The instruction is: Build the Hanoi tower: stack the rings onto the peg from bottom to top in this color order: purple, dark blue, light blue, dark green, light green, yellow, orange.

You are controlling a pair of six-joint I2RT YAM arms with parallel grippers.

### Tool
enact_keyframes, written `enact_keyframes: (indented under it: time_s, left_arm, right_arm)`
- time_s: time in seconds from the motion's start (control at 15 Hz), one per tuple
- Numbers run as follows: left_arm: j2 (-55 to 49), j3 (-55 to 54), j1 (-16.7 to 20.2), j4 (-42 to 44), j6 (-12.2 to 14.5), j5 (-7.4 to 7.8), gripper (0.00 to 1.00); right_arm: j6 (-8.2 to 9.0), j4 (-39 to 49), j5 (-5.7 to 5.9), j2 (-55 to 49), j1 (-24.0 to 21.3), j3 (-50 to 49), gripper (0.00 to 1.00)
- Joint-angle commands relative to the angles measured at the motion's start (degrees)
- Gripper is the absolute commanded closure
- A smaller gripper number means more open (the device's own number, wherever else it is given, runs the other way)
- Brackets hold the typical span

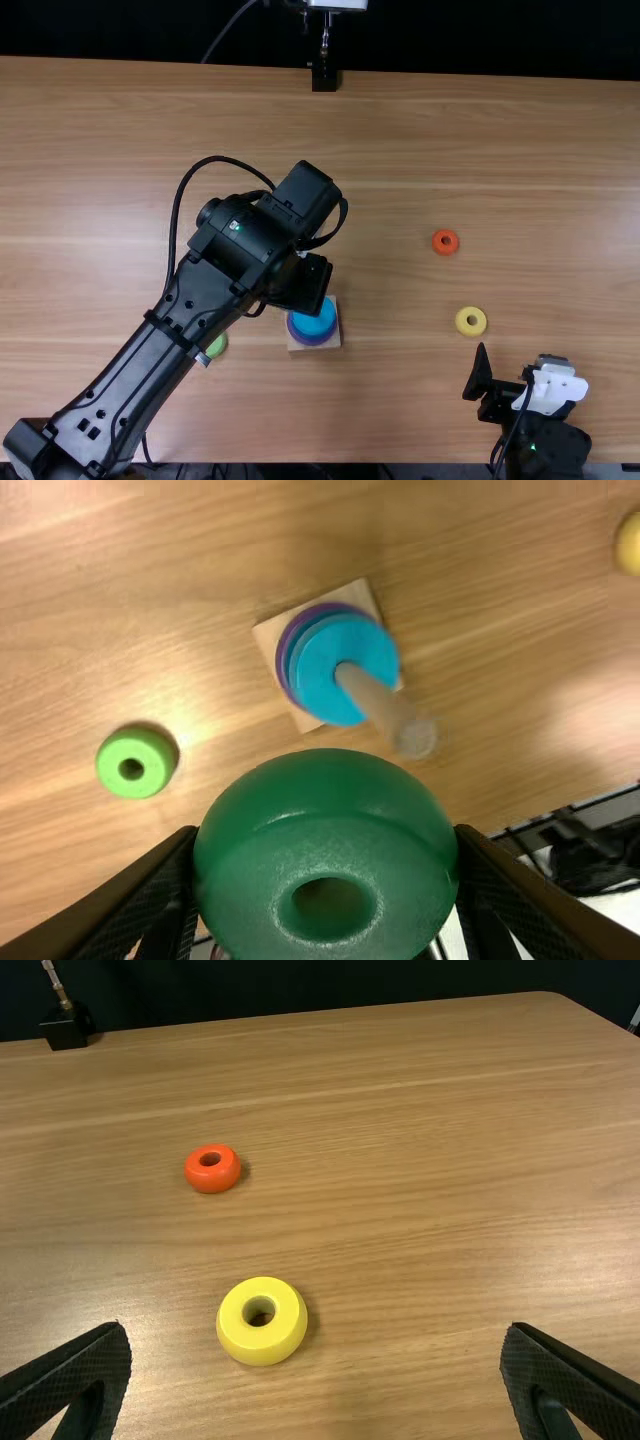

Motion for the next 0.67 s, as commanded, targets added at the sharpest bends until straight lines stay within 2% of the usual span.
enact_keyframes:
  time_s: [0.0, 0.27, 0.47, 0.6]
  left_arm:
    - [-0.6, 2.0, -1.1, 0.1, -1.2, 0.06, 0.95]
    - [2.2, 3.8, -2.7, 0.1, -1.3, 0.06, 0.95]
    - [4.7, 6.1, -3.0, 0.2, -3.1, 0.06, 0.95]
    - [5.5, 6.3, -3.3, 0.3, -3.2, 0.06, 0.95]
  right_arm:
    - [-0.06, -3.3, 0.6, -0.7, -0.5, -6.1, 0.0]
    - [-0.06, -3.3, 0.7, -0.7, -0.5, -6.1, 0.0]
    - [-0.06, -3.3, 0.6, -0.7, -0.5, -6.1, 0.0]
    - [-0.06, -3.3, 0.6, -0.7, -0.5, -6.1, 0.0]
